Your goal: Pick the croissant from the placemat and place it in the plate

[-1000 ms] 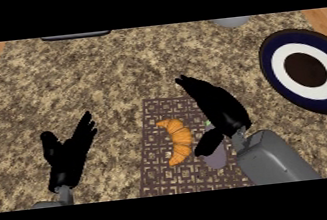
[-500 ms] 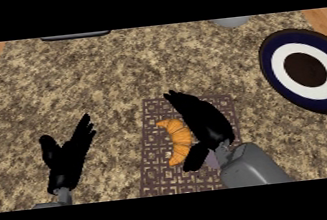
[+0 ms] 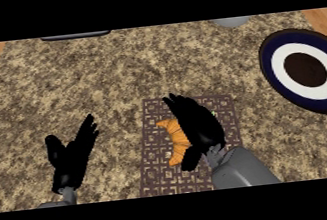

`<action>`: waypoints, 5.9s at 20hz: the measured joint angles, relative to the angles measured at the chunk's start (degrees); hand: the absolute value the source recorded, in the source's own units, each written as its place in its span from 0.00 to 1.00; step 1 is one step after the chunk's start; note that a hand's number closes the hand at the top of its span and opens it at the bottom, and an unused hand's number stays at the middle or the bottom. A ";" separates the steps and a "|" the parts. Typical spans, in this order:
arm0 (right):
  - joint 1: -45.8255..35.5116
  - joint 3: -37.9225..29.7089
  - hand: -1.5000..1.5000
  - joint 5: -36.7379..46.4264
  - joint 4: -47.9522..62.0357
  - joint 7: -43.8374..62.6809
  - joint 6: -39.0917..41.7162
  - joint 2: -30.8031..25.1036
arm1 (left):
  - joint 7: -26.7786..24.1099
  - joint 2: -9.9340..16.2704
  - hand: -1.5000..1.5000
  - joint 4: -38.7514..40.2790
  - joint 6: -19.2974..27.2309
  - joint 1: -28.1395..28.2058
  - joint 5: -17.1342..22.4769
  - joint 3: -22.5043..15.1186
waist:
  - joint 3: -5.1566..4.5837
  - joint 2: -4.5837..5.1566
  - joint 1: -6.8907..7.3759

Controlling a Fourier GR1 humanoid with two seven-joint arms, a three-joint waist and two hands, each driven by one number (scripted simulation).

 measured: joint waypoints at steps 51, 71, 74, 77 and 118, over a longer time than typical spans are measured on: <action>24.62 -8.14 1.00 3.41 -28.64 -3.48 -53.80 -9.24 | 3.07 -2.03 0.50 -3.29 -1.81 0.72 -2.62 2.76 | 0.06 -0.10 -0.70; 2.75 -44.69 1.00 -44.06 15.68 -46.72 -52.78 -23.39 | 2.69 -2.74 0.50 -4.75 -2.73 2.07 -3.46 1.51 | 0.18 0.36 1.06; -2.42 -48.92 1.00 -47.07 25.89 -53.23 -49.24 -25.58 | 1.89 -2.85 0.50 -3.05 -3.03 1.18 -3.41 1.92 | 0.16 0.46 1.15; -7.37 -52.34 1.00 -48.81 36.04 -59.61 -46.80 -27.47 | 3.44 -2.90 0.50 -3.47 -2.71 -0.01 -3.47 1.97 | 0.20 0.61 1.54; -1.90 -60.68 0.00 -55.03 68.55 -79.18 6.04 -42.15 | 2.67 -3.01 0.50 -2.78 -3.26 0.08 -3.62 2.71 | 0.32 0.64 1.15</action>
